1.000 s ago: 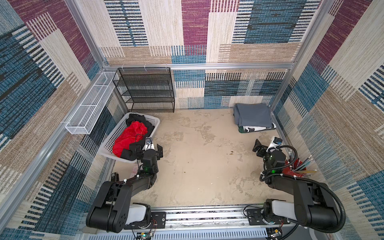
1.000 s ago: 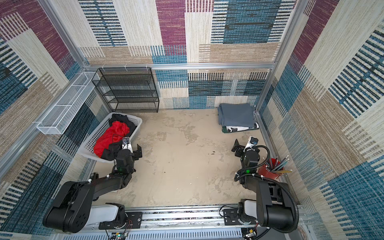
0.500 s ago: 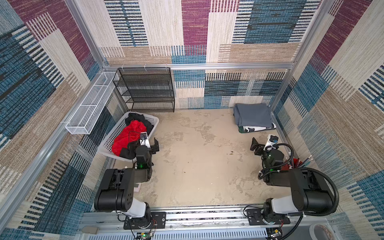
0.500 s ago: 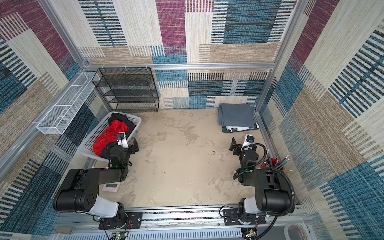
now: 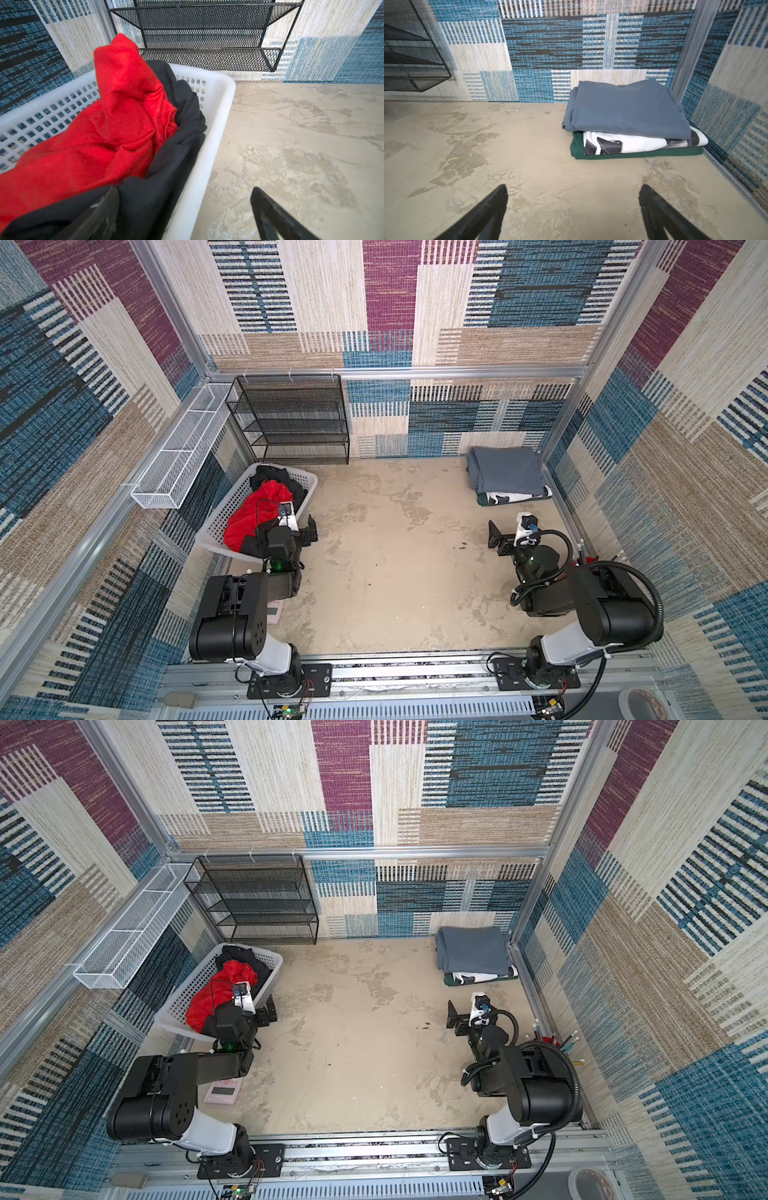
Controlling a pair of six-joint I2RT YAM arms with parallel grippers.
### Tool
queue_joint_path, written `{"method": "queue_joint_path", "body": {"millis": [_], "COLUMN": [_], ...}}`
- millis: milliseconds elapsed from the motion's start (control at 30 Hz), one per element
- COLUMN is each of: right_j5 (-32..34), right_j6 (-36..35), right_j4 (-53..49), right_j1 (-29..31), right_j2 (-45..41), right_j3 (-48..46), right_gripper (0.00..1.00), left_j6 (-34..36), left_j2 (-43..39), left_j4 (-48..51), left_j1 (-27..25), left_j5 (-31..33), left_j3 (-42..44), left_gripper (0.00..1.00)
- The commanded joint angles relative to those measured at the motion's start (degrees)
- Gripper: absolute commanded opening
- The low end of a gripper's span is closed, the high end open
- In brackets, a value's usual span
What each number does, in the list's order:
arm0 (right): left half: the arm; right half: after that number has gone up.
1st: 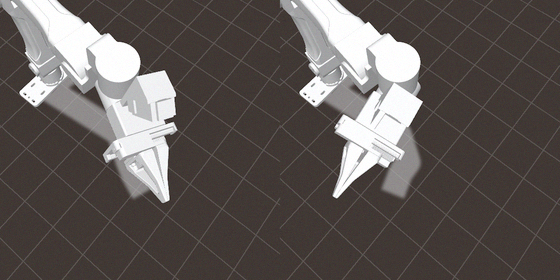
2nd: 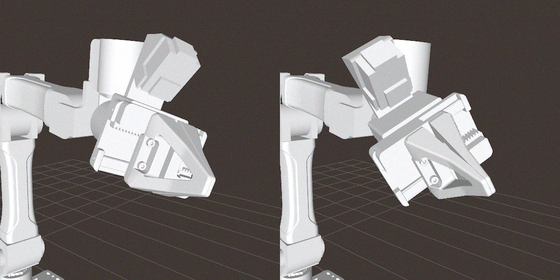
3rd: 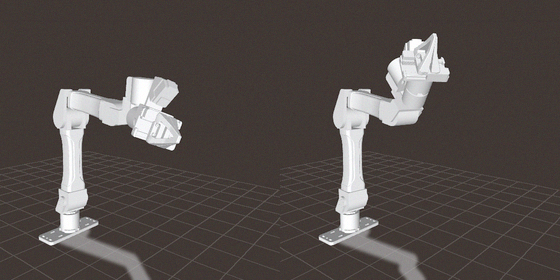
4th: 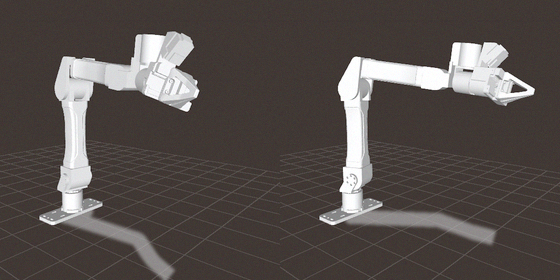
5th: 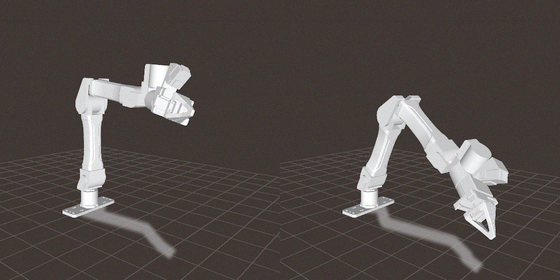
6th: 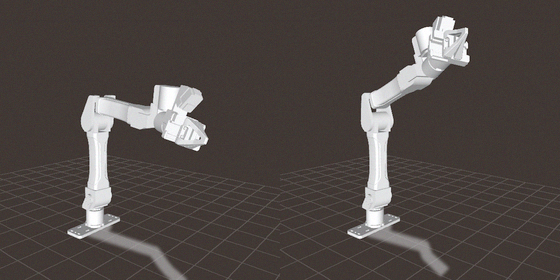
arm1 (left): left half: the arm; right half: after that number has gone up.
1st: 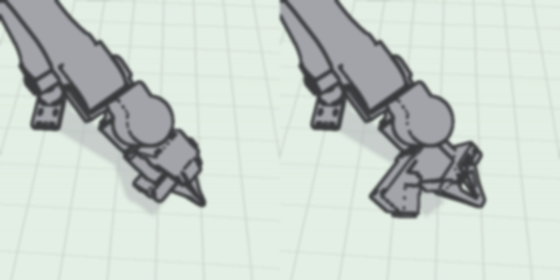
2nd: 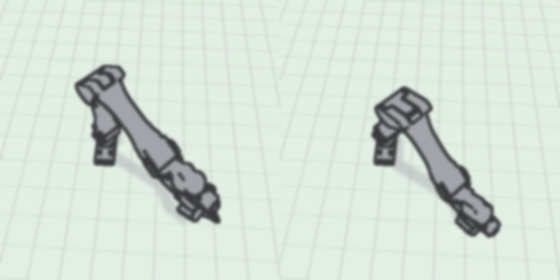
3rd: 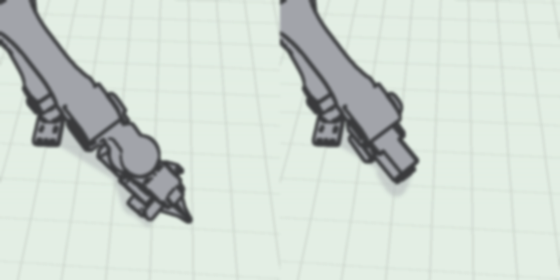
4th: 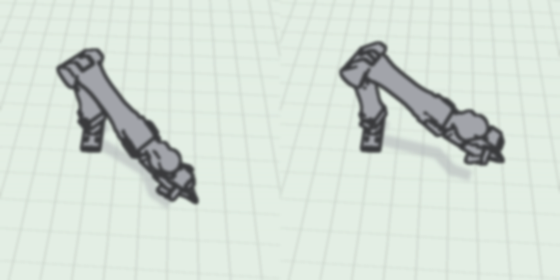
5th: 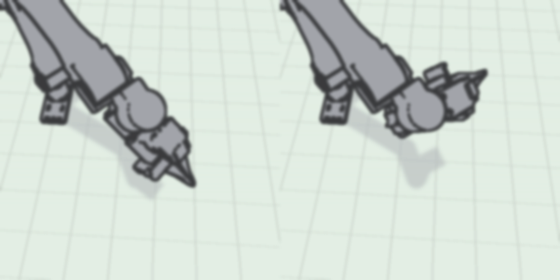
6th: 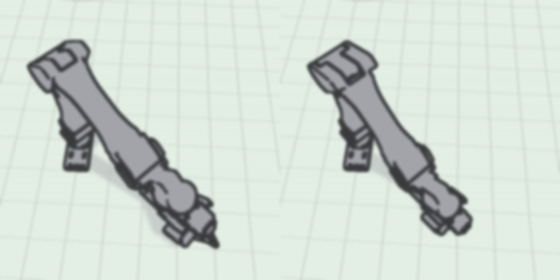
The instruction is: Fold and stack the t-shirts
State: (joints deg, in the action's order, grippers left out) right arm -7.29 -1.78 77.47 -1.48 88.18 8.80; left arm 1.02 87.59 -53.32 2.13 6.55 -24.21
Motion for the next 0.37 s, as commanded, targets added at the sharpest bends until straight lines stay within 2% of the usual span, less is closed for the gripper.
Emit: {"method": "queue_joint_path", "body": {"millis": [0,100,333], "right_j5": [-2.3,-1.9,-0.4], "right_j6": [-1.6,-1.2,-0.6], "right_j4": [9.1,-1.6,-0.5], "right_j1": [0.1,0.0,-0.1], "right_j2": [0.6,0.7,0.4], "right_j3": [-2.4,3.2,2.6], "right_gripper": [0.99,0.99,0.99], "left_j6": [-3.0,-3.0,-3.0], "left_j2": [0.3,0.3,0.3], "left_j4": [5.8,5.8,5.9], "left_j1": [-0.1,-0.2,-0.1], "left_j5": [-2.2,-2.2,-2.2], "left_j3": [0.3,0.2,0.3], "left_gripper": [0.99,0.99,0.99]}}
